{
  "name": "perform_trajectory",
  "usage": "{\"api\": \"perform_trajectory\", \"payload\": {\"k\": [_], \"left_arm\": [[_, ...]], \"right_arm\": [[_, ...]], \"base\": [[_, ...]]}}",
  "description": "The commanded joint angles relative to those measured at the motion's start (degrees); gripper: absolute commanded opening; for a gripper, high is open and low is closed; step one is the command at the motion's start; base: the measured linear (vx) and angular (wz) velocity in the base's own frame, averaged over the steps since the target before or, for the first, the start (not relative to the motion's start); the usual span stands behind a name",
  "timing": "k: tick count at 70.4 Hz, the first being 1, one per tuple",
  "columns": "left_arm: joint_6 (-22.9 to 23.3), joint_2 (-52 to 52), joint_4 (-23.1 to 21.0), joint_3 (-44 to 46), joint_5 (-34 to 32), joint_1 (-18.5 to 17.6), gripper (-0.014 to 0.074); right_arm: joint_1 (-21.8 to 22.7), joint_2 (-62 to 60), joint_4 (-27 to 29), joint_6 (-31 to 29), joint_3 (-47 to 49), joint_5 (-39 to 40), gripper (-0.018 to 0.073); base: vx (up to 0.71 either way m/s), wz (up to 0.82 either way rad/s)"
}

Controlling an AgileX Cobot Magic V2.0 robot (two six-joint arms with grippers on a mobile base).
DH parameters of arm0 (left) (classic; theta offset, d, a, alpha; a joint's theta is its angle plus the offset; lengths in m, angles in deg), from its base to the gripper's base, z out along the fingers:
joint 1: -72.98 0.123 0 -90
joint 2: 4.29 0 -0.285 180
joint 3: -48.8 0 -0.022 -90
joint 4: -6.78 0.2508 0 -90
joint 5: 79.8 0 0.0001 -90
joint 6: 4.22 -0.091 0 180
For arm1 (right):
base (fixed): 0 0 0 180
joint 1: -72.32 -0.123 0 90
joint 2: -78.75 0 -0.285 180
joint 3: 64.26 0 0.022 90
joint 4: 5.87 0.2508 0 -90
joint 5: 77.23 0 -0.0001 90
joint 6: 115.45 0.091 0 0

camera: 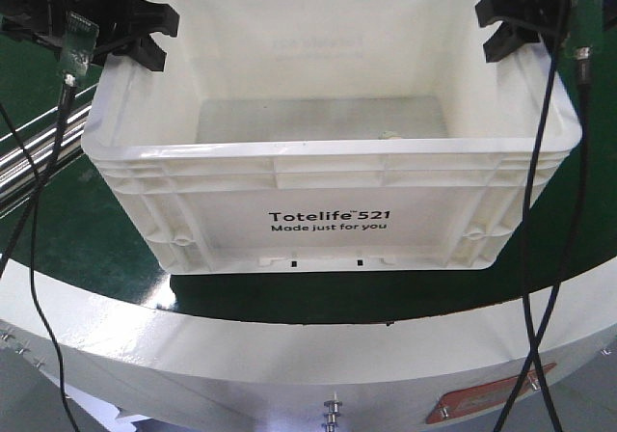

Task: Place moving items into box and shelve
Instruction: 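Hold the tote with both grippers while the base drives away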

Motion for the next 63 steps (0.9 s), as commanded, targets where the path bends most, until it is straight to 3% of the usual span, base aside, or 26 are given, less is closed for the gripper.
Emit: {"api": "perform_trajectory", "payload": {"k": [1, 29, 63], "left_arm": [[-0.8, -4.5, -4.6, 3.0, -5.5, -0.4, -0.0021], [-0.9, -8.2, -8.2, 3.0, 0.1, -0.4, -0.0020], [-0.9, -10.1, -8.6, 3.0, 3.3, -0.4, -0.0020]], "right_arm": [[-0.1, -5.2, 4.2, -2.3, 2.2, 2.9, -0.0012], [-0.1, -9.9, 6.8, -2.3, 2.2, -1.8, -0.0012], [-0.1, -10.1, 9.5, -2.3, 2.2, -5.0, -0.0012]], "base": [[0.00, 0.00], [0.00, 0.00], [0.00, 0.00]]}}
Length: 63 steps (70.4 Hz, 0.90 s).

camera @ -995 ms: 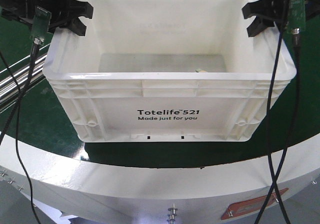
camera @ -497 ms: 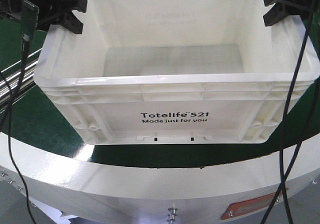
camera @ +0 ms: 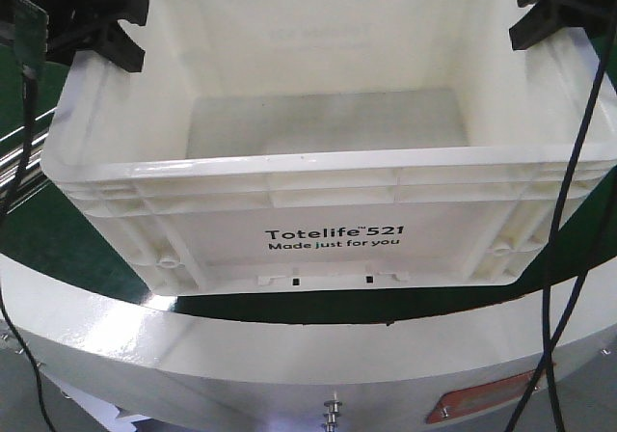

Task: Place moving items into box and shelve
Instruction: 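Hold the tote with both grippers while the base drives away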

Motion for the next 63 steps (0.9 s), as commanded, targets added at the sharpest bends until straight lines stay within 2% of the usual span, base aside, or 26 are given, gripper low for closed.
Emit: {"api": "perform_trajectory", "payload": {"k": [1, 20, 63], "left_arm": [[-1.2, -3.5, -6.2, 2.7, -5.9, -0.5, -0.0020], [-1.2, -3.5, -6.2, 2.7, -8.3, -0.5, -0.0020], [-1.2, -3.5, -6.1, 2.7, -7.6, -0.5, -0.0020]], "right_arm": [[-0.2, -3.1, 7.3, -2.3, 2.2, 1.4, -0.0012], [-0.2, -3.1, 7.2, -2.3, 2.2, 1.4, -0.0012], [-0.2, -3.1, 7.2, -2.3, 2.2, 1.0, -0.0012]], "base": [[0.00, 0.00], [0.00, 0.00], [0.00, 0.00]]}}
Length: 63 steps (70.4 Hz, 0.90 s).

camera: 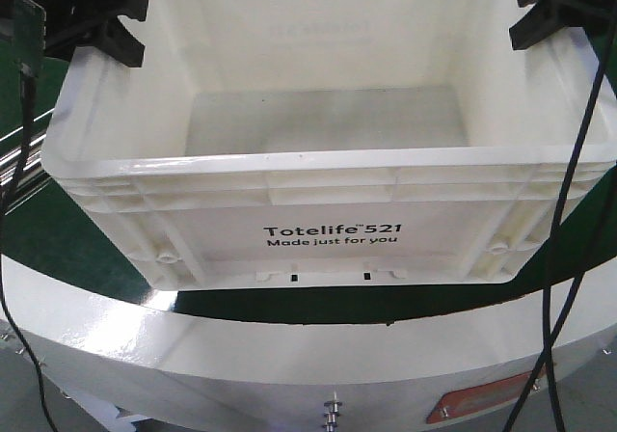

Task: Place moving items into box and shelve
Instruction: 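Hold the tote with both grippers while the base drives away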

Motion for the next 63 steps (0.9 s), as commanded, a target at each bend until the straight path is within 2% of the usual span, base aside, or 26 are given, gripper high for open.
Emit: {"api": "perform_trajectory", "payload": {"k": [1, 63], "left_arm": [[-1.2, -3.4, -6.1, 2.7, -6.4, -0.6, -0.0020], [-1.2, -3.4, -6.1, 2.7, -6.4, -0.6, -0.0017]], "right_arm": [[-0.3, -3.1, 7.2, -2.2, 2.2, 1.0, -0.0012], [-0.3, -3.1, 7.2, -2.2, 2.2, 1.0, -0.0012]], "base": [[0.00, 0.00], [-0.01, 0.00]]}}
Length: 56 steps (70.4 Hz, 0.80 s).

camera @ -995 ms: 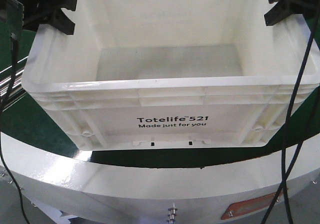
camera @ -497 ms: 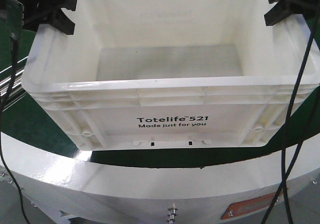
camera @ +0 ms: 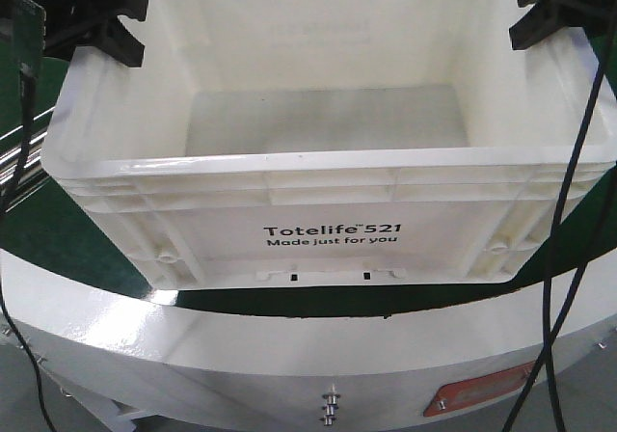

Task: Place moving items into box and shelve
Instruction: 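Hold the tote with both grippers while the base drives away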

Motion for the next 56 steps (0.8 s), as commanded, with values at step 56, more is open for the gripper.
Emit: {"api": "perform_trajectory", "payload": {"k": [56], "left_arm": [[-1.2, -3.4, -6.1, 2.7, -6.4, -0.6, -0.0017]], "right_arm": [[-0.3, -3.1, 7.2, -2.2, 2.2, 1.0, -0.0012]], "base": [[-0.09, 0.20]]}}
